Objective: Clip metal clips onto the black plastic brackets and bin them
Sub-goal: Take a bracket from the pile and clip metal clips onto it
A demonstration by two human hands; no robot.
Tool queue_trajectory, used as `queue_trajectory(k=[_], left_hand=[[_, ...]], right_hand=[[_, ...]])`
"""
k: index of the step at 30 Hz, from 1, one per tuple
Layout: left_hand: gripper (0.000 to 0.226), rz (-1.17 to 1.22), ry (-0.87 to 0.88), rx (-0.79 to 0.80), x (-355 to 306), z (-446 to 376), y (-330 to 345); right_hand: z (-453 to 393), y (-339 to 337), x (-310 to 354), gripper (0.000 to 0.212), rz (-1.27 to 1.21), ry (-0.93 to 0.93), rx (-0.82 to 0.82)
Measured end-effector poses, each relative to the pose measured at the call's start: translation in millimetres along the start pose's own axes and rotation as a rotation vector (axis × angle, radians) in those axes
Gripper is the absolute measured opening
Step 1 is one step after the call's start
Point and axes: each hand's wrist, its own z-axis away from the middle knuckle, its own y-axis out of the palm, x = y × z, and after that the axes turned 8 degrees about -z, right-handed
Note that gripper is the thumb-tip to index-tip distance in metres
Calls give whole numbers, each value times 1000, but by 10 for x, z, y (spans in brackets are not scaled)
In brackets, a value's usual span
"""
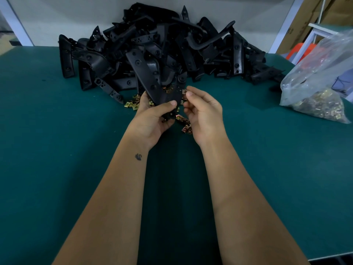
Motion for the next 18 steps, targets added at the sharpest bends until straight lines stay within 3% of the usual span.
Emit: queue_trajectory(k=[12, 18], left_hand=[[65, -89, 12, 24, 2, 25, 25], [59, -105, 14, 30, 6, 26, 32]], right_hand=[[-5, 7, -17, 17, -28, 7, -50], [15, 67, -41, 15, -67, 107, -35]])
